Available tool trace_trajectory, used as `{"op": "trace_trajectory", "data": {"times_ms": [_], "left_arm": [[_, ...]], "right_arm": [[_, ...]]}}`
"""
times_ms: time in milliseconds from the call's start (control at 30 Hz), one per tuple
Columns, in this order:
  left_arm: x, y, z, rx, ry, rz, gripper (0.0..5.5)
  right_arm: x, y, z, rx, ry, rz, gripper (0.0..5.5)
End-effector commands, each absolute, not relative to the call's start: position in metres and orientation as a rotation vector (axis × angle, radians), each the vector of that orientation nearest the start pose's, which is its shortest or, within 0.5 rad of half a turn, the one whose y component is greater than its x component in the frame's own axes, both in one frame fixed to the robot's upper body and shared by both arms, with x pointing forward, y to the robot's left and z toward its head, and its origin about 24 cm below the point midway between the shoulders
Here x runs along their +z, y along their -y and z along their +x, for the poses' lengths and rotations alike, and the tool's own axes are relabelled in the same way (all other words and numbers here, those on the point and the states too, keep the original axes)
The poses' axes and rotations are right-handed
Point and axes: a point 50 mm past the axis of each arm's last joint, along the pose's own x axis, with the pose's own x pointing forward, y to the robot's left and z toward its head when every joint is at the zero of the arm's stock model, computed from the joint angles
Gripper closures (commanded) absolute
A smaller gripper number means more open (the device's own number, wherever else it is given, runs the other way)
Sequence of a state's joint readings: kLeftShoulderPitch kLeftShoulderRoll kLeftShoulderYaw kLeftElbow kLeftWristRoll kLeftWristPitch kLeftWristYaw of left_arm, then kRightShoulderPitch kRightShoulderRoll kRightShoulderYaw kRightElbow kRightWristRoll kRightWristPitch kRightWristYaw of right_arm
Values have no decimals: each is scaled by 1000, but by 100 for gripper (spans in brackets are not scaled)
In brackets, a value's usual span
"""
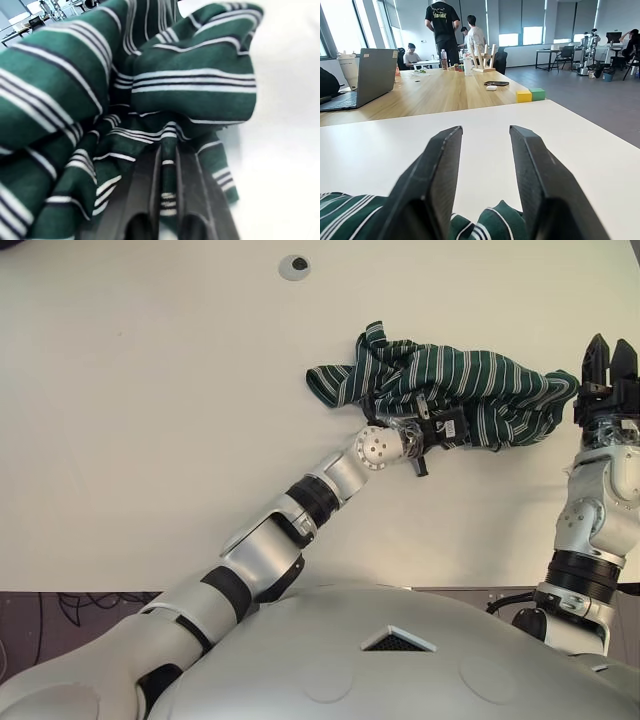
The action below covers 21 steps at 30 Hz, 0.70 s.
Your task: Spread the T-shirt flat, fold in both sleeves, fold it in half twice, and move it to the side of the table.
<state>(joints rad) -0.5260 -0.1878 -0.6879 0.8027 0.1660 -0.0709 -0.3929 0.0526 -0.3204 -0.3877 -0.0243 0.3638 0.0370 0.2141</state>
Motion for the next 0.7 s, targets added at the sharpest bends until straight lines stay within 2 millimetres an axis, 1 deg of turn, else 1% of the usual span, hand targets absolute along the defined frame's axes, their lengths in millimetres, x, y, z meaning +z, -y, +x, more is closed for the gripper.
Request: {"op": "trace_trajectory", "data": {"times_ms": [33, 100, 133, 167, 267, 333, 400, 433, 500, 567, 600, 667, 700], "left_arm": [[-27, 47, 243, -1340, -483, 696, 549], [-29, 0, 259, -1309, -534, 768, 549], [-27, -27, 262, -1297, -559, 782, 549], [-24, -56, 260, -1299, -589, 787, 549], [-9, -125, 239, -1317, -647, 783, 549], [8, -156, 229, -1273, -650, 756, 549], [28, -184, 226, -1177, -631, 727, 549], [38, -196, 224, -1140, -622, 709, 549], [55, -210, 216, -1119, -604, 658, 549], [67, -217, 207, -1137, -583, 601, 549], [70, -224, 207, -1119, -581, 598, 549], [75, -230, 210, -1079, -541, 577, 549], [79, -228, 213, -1073, -483, 549, 549]], "right_arm": [[72, 285, 228, -163, 74, 24, 376], [72, 282, 229, -159, 77, 20, 376], [73, 281, 230, -156, 79, 19, 376], [74, 280, 230, -154, 80, 17, 376], [74, 279, 228, -152, 80, 11, 376], [74, 279, 226, -147, 77, 6, 376], [74, 280, 224, -147, 73, 1, 376], [74, 281, 223, -148, 71, -2, 376], [73, 281, 221, -149, 66, -7, 376], [73, 281, 220, -149, 64, -10, 376], [73, 281, 220, -148, 64, -12, 376], [72, 280, 219, -146, 62, -13, 376], [71, 279, 219, -144, 62, -15, 376]]}}
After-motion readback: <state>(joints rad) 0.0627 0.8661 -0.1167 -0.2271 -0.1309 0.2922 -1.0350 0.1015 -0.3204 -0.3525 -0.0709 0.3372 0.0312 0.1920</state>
